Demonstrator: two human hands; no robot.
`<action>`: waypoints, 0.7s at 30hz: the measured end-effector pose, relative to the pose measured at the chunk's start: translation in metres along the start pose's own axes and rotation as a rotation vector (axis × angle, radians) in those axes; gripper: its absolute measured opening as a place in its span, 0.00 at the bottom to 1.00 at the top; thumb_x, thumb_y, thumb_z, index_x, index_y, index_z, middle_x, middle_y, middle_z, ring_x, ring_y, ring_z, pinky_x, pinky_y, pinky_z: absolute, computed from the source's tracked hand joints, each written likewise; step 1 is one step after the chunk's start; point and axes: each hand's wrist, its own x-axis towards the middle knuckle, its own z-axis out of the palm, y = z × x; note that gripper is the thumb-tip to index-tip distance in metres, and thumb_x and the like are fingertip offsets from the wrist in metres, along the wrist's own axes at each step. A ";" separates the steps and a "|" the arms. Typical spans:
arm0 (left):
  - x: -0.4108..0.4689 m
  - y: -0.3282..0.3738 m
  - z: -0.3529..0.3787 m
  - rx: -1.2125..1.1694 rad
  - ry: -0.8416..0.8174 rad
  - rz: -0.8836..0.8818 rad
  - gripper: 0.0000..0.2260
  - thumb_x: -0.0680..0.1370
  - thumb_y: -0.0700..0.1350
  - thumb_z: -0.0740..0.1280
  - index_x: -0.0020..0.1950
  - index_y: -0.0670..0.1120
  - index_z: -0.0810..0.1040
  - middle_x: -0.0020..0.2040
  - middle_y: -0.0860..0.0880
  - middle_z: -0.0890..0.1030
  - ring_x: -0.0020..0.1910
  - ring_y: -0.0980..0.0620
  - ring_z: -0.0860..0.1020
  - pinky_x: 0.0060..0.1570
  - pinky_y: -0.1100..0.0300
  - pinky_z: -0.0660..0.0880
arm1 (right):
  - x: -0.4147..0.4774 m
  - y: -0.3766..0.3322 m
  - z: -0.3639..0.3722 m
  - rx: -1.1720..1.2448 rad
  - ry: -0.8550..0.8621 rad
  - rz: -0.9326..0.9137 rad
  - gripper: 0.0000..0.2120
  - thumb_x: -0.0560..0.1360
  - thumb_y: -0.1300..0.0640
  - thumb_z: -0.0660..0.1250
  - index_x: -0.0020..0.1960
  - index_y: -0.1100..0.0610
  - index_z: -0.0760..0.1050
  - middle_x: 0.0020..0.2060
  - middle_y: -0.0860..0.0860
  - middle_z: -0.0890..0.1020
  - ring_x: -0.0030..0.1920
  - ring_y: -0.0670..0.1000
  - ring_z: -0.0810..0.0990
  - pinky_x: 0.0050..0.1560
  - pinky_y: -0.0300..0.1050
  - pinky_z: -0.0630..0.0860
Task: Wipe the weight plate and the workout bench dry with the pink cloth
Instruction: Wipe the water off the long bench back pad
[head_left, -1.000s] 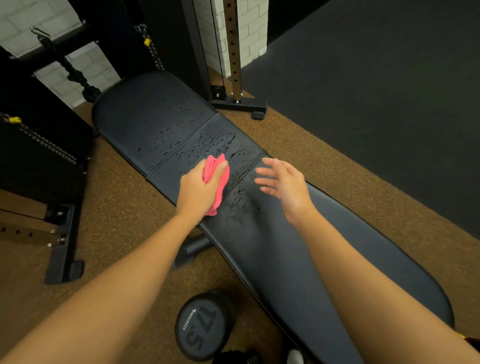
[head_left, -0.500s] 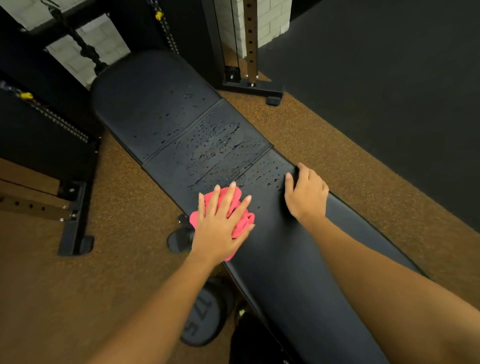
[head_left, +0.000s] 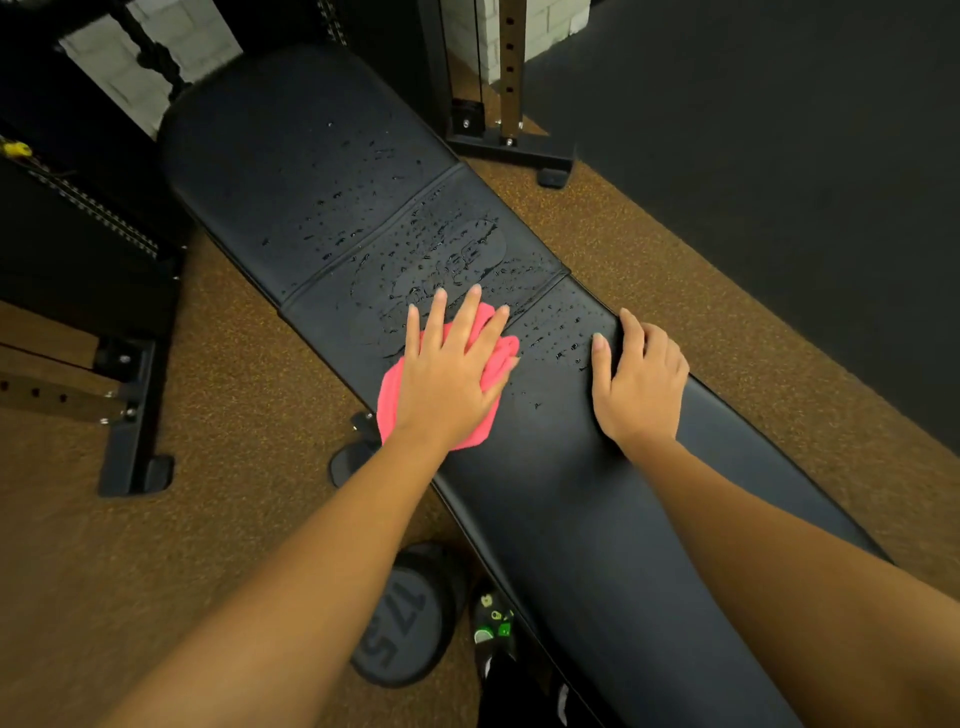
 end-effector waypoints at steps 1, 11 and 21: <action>0.002 0.000 0.000 0.013 0.001 -0.015 0.23 0.79 0.57 0.54 0.71 0.49 0.68 0.72 0.44 0.68 0.69 0.36 0.66 0.67 0.38 0.60 | 0.000 0.000 0.000 0.001 0.004 0.000 0.27 0.79 0.43 0.49 0.69 0.59 0.67 0.59 0.57 0.75 0.61 0.59 0.71 0.64 0.54 0.63; -0.045 0.028 0.005 -0.011 -0.028 0.301 0.23 0.78 0.54 0.58 0.71 0.46 0.68 0.72 0.44 0.67 0.70 0.38 0.66 0.68 0.40 0.59 | -0.001 0.002 0.002 -0.004 0.013 0.002 0.27 0.79 0.43 0.48 0.70 0.58 0.66 0.60 0.57 0.74 0.62 0.57 0.70 0.66 0.53 0.62; -0.002 0.025 0.005 0.006 -0.049 0.144 0.23 0.79 0.51 0.54 0.72 0.42 0.65 0.72 0.41 0.66 0.70 0.38 0.65 0.69 0.44 0.62 | 0.000 0.002 0.002 0.005 0.023 0.005 0.26 0.79 0.44 0.49 0.70 0.57 0.67 0.59 0.56 0.75 0.62 0.57 0.70 0.66 0.52 0.61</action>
